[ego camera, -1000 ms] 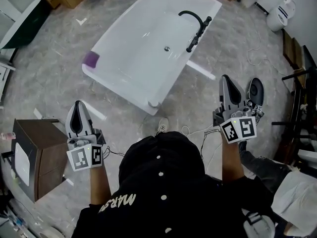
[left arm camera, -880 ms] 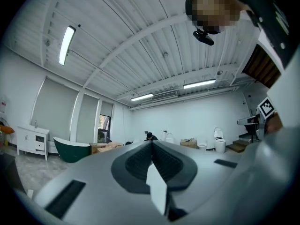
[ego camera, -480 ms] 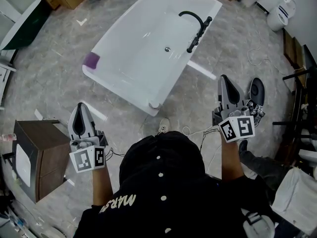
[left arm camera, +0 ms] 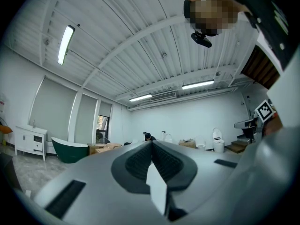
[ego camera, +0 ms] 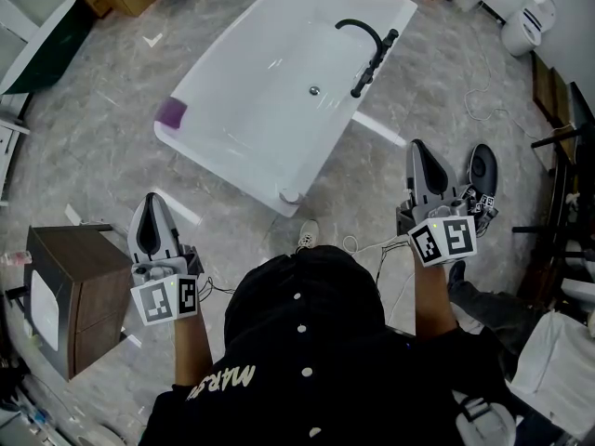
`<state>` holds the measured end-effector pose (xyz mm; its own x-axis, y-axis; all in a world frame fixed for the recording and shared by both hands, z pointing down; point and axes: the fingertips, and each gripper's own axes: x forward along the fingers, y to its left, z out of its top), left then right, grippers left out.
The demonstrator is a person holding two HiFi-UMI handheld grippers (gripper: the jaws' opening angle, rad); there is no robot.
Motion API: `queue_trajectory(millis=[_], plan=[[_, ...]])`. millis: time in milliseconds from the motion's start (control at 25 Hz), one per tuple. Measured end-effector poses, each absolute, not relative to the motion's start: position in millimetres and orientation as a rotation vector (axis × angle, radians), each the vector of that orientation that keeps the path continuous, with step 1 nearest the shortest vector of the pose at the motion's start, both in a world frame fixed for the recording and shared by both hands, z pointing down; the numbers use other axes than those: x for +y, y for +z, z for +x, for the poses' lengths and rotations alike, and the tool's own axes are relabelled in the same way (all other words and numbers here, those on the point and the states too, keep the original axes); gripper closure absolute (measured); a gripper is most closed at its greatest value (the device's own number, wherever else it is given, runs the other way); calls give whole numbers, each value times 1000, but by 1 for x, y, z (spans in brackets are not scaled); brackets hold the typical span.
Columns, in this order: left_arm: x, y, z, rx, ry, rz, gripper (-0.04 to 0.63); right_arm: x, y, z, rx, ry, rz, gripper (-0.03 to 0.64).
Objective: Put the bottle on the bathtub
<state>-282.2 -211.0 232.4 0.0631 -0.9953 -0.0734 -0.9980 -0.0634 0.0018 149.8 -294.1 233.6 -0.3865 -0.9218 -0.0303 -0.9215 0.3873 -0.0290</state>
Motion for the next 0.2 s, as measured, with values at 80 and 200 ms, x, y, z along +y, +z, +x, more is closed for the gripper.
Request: queue_trajectory(millis=[80, 200], plan=[[-211, 233, -283, 2117, 86, -2254, 584, -295, 235, 149, 2584, -15, -1716, 614], [-212, 233, -283, 2116, 85, -2255, 584, -295, 237, 148, 2587, -16, -1714, 614]])
